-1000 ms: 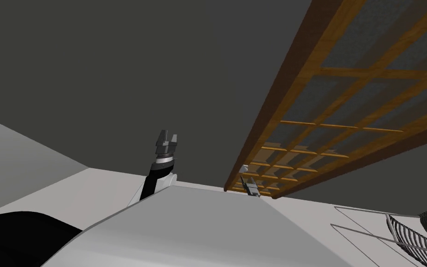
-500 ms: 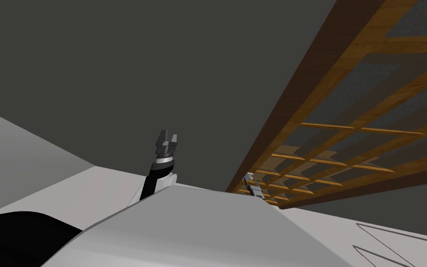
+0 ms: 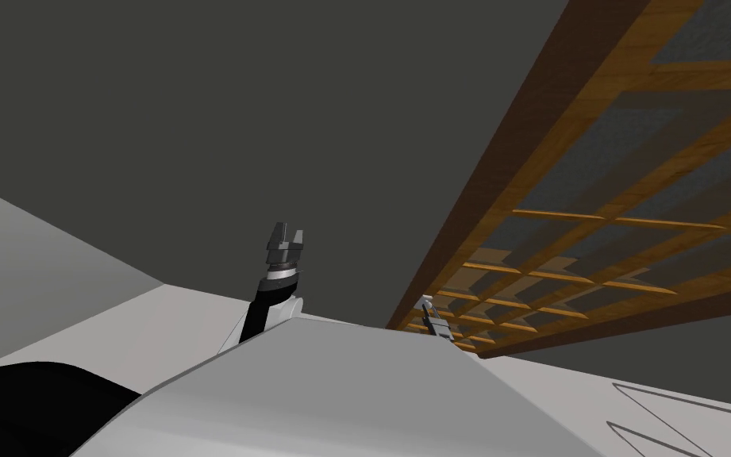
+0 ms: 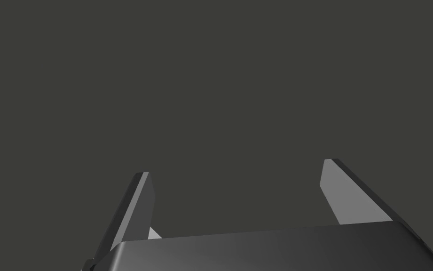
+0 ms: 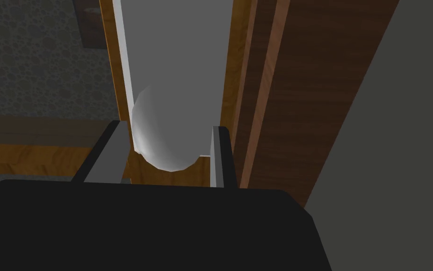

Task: Pull the door open

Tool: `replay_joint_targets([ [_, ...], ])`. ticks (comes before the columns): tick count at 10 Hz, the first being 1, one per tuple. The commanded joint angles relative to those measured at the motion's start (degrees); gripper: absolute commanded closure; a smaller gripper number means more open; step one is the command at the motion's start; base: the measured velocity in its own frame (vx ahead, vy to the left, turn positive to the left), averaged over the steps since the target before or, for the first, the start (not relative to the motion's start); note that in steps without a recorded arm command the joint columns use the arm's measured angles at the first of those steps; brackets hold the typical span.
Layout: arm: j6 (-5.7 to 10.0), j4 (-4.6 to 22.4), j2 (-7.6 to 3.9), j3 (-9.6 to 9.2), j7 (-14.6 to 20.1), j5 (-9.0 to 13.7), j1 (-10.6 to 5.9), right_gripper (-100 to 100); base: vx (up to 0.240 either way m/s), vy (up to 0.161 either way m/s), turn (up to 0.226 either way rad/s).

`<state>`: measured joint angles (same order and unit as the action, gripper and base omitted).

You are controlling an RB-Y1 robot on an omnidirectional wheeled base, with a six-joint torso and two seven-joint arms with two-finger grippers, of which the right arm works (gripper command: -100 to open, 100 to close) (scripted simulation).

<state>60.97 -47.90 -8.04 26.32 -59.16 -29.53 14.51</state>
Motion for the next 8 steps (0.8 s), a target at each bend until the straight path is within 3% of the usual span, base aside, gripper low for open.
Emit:
replay_joint_targets([
  [1,0.05,0.1,0.18,-0.21,0.0,-0.1,0.00,100,0.000,0.000,0.000],
  [8,-0.59,0.2,-0.25,-2.63,9.1,4.7,-0.93,100,-0.063,-0.013,0.045],
])
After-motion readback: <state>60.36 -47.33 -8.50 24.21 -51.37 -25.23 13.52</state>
